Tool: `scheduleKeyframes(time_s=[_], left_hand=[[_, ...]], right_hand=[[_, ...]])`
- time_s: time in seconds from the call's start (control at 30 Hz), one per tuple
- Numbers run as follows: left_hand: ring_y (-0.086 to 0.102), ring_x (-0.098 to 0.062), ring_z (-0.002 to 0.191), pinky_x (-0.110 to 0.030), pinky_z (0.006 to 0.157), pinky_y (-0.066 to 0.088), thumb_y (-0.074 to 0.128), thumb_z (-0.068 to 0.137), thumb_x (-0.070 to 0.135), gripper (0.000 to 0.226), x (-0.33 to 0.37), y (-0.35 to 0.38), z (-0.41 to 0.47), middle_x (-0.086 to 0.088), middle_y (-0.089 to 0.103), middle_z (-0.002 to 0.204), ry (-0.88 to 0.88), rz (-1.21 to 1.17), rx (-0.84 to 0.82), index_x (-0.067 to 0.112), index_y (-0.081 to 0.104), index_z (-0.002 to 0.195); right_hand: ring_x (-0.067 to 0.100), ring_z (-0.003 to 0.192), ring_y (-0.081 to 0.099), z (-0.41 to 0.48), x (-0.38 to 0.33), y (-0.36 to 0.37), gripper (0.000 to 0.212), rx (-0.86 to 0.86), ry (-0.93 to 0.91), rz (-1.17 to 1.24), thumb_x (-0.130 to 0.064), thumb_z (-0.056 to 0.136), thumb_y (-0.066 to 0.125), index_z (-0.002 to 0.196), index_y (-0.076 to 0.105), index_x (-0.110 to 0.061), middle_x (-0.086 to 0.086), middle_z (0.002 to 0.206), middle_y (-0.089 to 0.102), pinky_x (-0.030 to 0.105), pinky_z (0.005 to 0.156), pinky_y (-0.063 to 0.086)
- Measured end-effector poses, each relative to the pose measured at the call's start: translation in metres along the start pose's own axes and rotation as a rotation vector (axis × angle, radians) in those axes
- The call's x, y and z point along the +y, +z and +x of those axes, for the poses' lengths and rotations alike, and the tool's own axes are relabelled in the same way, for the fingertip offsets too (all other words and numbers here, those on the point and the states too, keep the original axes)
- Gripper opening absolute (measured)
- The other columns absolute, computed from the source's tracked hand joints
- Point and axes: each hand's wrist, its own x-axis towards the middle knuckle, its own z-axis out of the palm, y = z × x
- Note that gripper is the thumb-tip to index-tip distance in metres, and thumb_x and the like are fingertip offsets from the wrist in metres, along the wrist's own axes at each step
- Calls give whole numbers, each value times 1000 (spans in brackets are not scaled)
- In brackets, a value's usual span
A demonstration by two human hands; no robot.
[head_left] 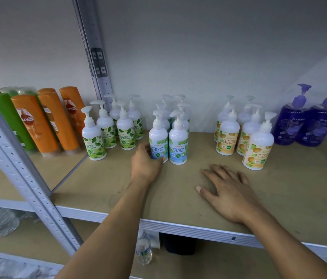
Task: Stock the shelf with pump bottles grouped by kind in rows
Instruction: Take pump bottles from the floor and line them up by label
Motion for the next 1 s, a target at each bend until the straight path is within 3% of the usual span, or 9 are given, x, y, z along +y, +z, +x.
scheduleKeyframes(time_s=[0.2,0.43,0.73,1.0], left_hand=[[64,-9,100,-28,90,53,89,70,21,64,0,0,0,8,66,113,-3,16,-6,16,56,125],[65,-12,102,-33,91,54,88,72,25,61,-3,1,2,8,69,113,-7,64,-10,19,57,124],[64,-7,91,-22,80,48,87,73,19,52,0,0,1,14,64,99,13,73,-8,20,57,114],[66,-8,95,-25,83,51,87,73,21,56,-3,-1,3,9,69,107,11,79,-18,17,59,122]], right_hand=[[13,154,4,0,0,1,86,4,-1,-6,-83,79,6,154,21,-43,-13,166,10,49,123,6],[13,154,3,1,0,1,75,-1,0,-15,-77,89,17,155,21,-42,-13,166,10,48,123,6],[13,153,5,1,1,1,81,14,-12,-8,-79,84,11,154,23,-41,-12,166,11,48,122,7],[13,154,4,1,2,2,90,19,-14,-4,-83,76,2,154,22,-42,-13,166,10,49,122,7]])
